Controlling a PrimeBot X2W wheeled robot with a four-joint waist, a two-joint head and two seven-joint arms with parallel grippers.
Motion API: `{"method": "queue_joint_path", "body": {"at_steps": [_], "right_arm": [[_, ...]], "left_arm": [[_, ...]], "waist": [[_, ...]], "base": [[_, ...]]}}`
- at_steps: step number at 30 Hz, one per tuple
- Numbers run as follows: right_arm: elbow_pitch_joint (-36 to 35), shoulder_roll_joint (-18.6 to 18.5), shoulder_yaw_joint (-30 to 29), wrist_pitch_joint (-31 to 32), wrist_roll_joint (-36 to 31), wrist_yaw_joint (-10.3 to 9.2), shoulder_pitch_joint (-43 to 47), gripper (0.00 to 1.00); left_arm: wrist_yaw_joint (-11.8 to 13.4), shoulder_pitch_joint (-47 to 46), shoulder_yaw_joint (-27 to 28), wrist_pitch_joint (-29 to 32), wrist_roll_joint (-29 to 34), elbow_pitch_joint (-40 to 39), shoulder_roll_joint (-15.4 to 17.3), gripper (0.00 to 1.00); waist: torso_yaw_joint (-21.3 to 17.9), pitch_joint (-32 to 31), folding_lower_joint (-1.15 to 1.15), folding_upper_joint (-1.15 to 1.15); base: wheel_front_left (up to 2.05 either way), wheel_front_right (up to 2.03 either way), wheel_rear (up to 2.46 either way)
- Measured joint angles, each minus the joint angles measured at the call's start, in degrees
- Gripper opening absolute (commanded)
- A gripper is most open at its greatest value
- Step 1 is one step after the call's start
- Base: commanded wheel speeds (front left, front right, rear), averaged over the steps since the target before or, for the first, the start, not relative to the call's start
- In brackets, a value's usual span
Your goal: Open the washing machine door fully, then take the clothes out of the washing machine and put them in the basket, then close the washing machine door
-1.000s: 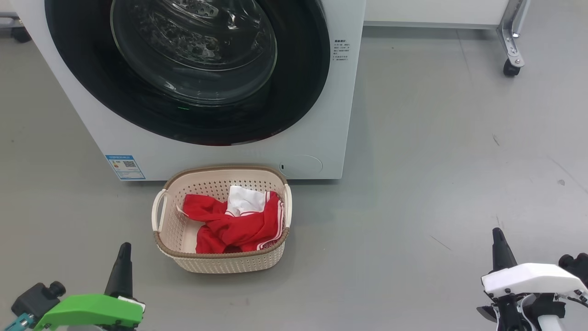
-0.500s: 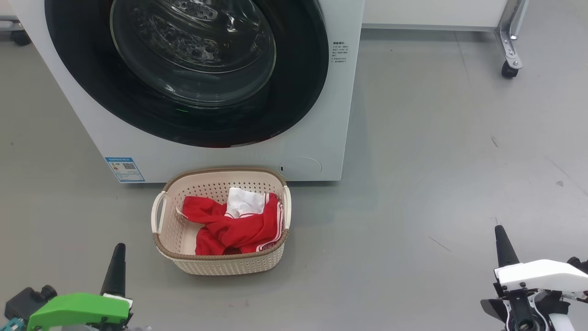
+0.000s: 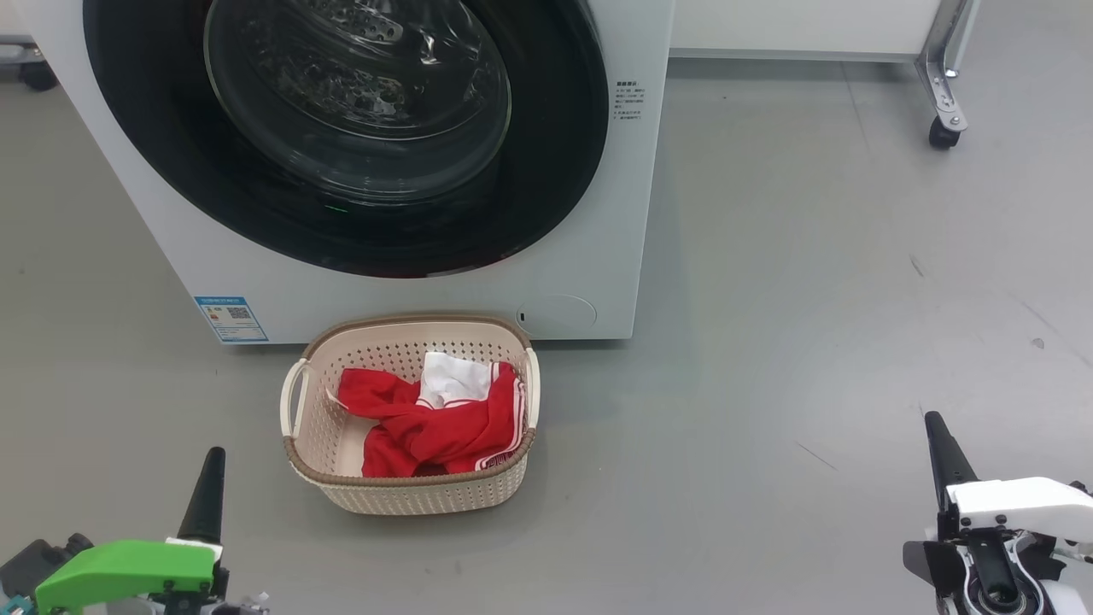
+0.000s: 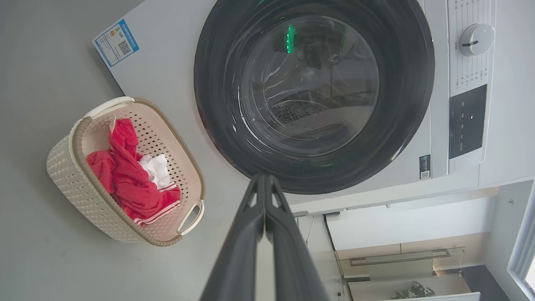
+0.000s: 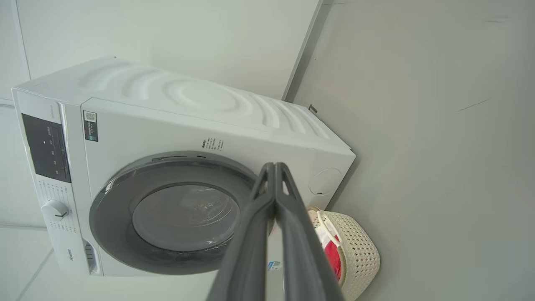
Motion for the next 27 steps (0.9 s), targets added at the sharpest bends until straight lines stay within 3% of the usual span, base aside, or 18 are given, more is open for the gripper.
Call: {"method": "queue_joint_path", "body": {"at_steps": [17, 27], "right_arm": [[0.48, 0.03, -2.22, 3.01, 11.93, 1.41, -1.18, 0.00], [0.56, 0.03, -2.36, 3.01, 12.26, 1.47, -1.21, 0.00]], "left_arm": [[0.00, -1.07, 2.22, 2.79, -8.82, 0.36, -0.47, 0.00], [0.00, -1.13, 2.32, 2.93, -9.80, 0.41, -0.67, 0.00]], "waist": [[-0.19, -0.39, 0.00, 0.00], [-0.19, -0.39, 0.00, 0.00]], "base": [[0.00, 0.00, 0.00], [0.00, 0.00, 0.00]]}}
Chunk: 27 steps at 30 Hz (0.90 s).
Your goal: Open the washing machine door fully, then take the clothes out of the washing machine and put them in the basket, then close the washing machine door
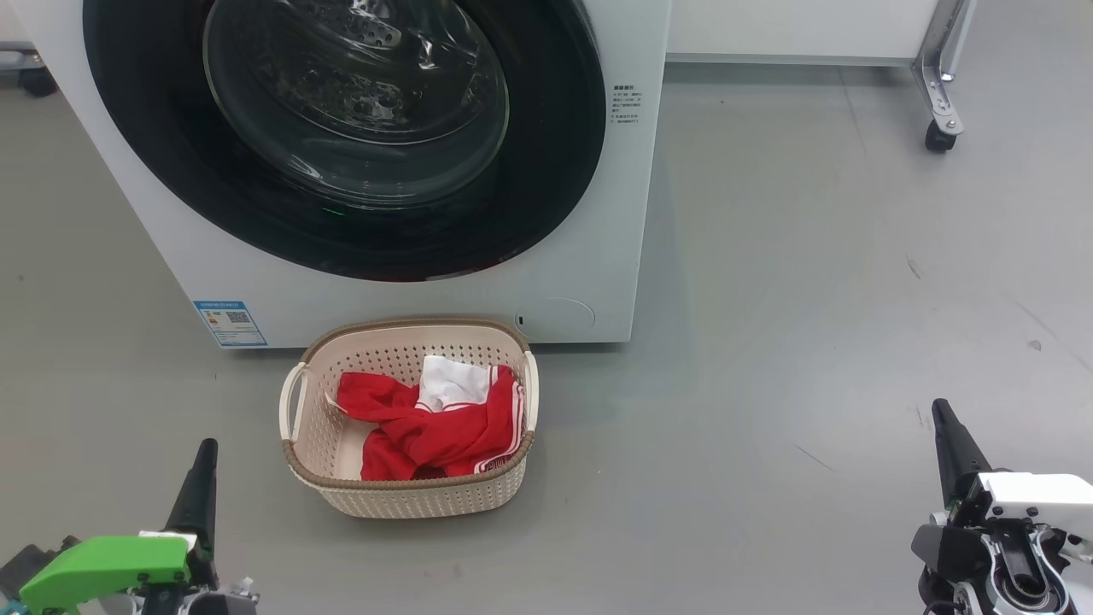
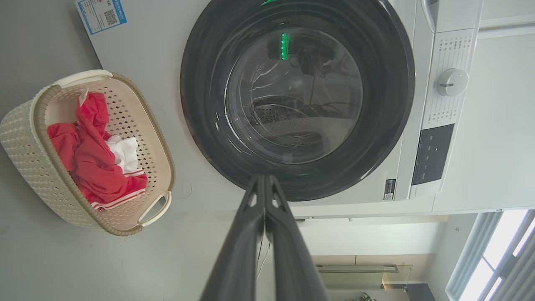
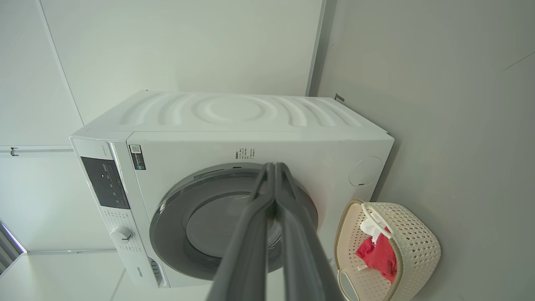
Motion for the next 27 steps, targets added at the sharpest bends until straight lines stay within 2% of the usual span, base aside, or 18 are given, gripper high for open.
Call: {"method": "queue_joint_path", "body": {"at_steps": [27], "right_arm": [[0.00, 0.01, -0.08, 0.01, 0.00, 0.00, -0.15, 0.00]], "left_arm": [[0.00, -0.05, 0.20, 0.00, 0.00, 0.00, -0.04, 0.00]], "waist": [[0.01, 0.01, 0.00, 0.00]], "base": [[0.00, 0.00, 0.00]]}}
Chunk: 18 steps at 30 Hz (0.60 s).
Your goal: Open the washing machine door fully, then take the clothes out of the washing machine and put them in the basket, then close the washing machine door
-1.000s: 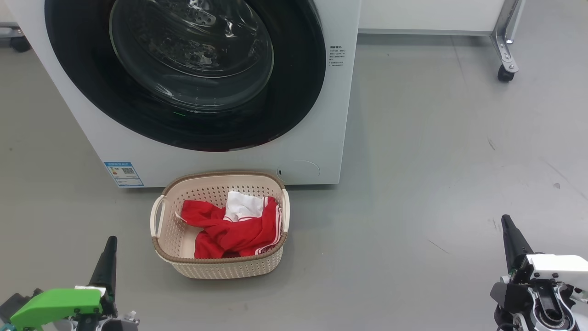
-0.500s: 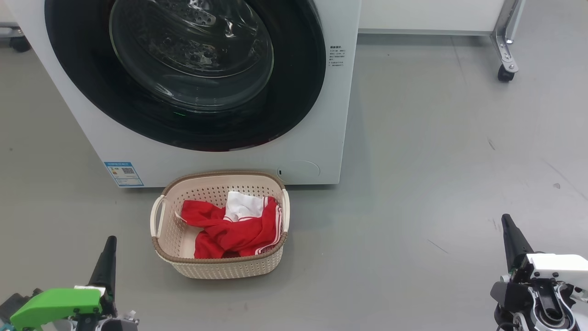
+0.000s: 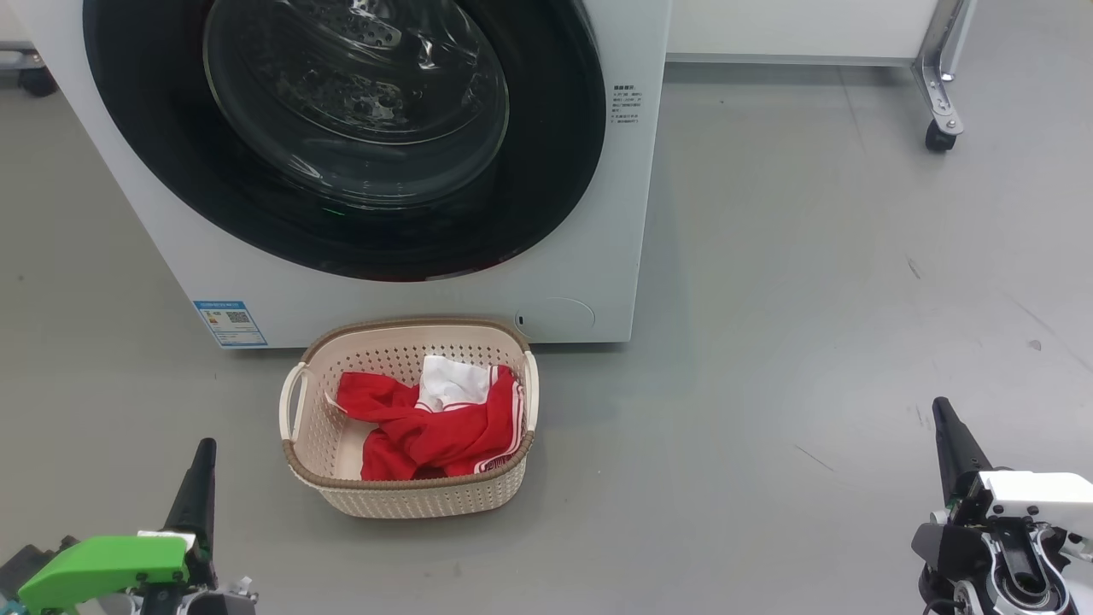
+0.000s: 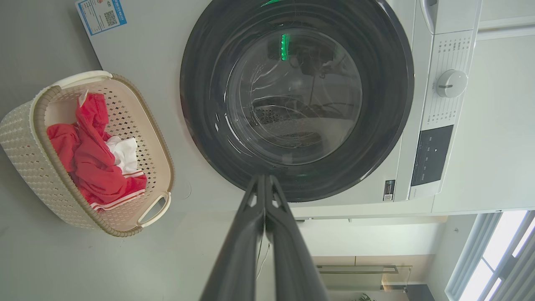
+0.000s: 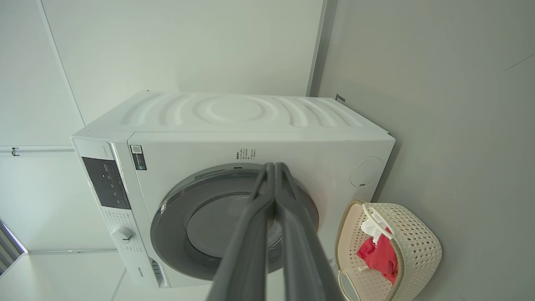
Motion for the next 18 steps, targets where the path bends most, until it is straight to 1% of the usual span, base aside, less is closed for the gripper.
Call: {"method": "queue_joint_path", "body": {"at_steps": [18], "right_arm": [[0.00, 0.01, -0.02, 0.24, 0.00, 0.00, -0.01, 0.00]], "left_arm": [[0.00, 0.00, 0.05, 0.00, 0.00, -0.02, -0.09, 0.00]], "waist": [[0.00, 0.01, 0.00, 0.00]], "base": [[0.00, 0.00, 0.00]]}}
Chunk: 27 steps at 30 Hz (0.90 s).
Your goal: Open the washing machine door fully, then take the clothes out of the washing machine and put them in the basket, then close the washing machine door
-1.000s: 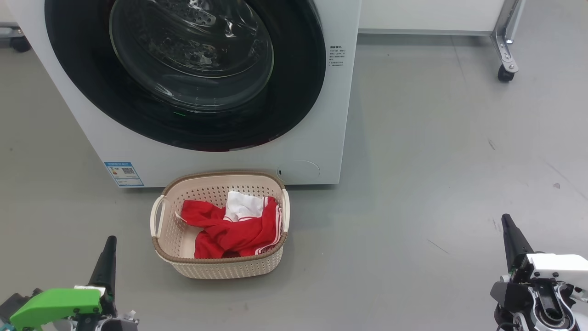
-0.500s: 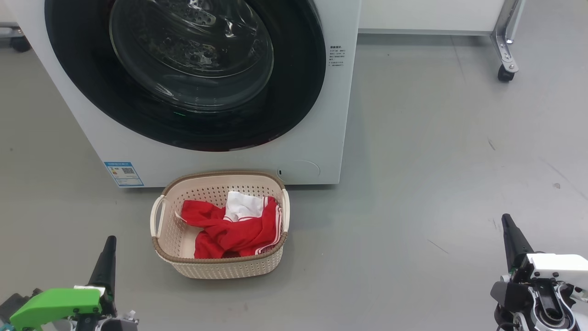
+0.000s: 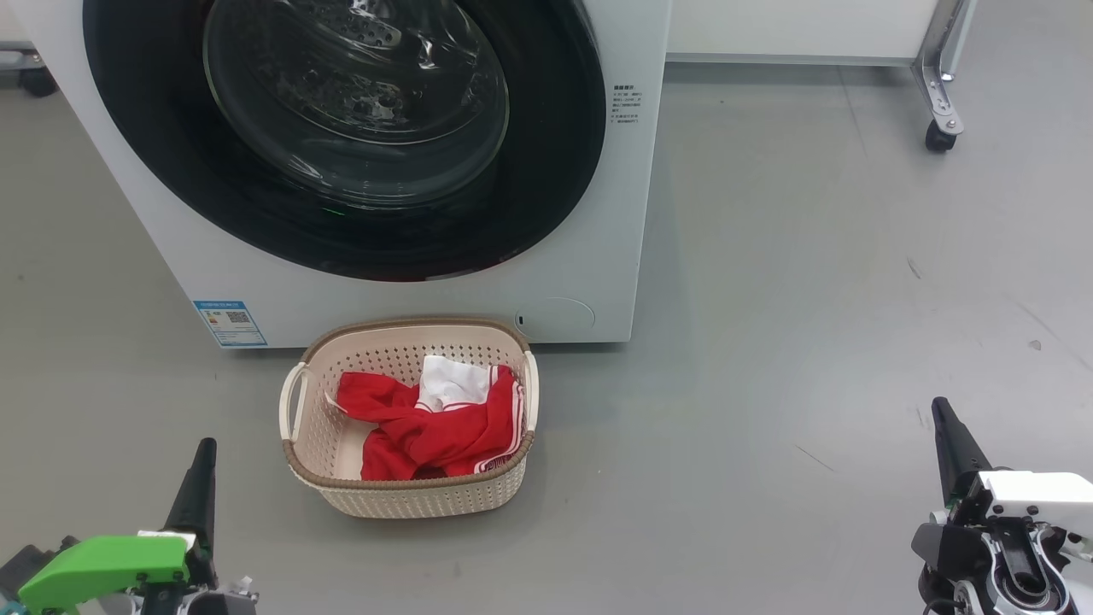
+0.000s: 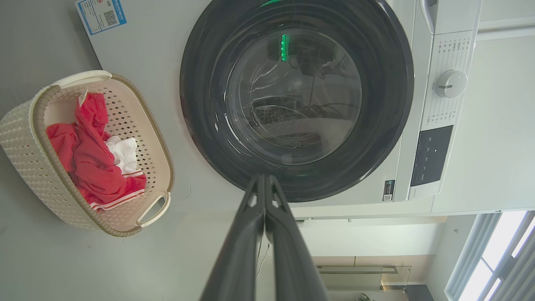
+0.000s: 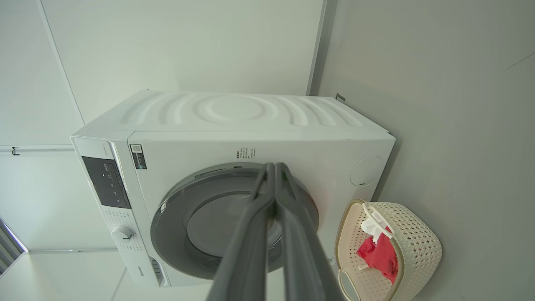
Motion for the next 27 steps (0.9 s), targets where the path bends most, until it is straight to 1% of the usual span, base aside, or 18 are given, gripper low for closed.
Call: {"method": "queue_joint_path", "body": {"at_steps": [27], "right_arm": [[0.00, 0.02, -0.05, 0.01, 0.00, 0.00, -0.01, 0.00]], "left_arm": [[0.00, -0.01, 0.16, 0.01, 0.00, -0.04, -0.15, 0.00]], "waist": [[0.00, 0.00, 0.00, 0.00]], "base": [[0.00, 0.00, 0.00]]}}
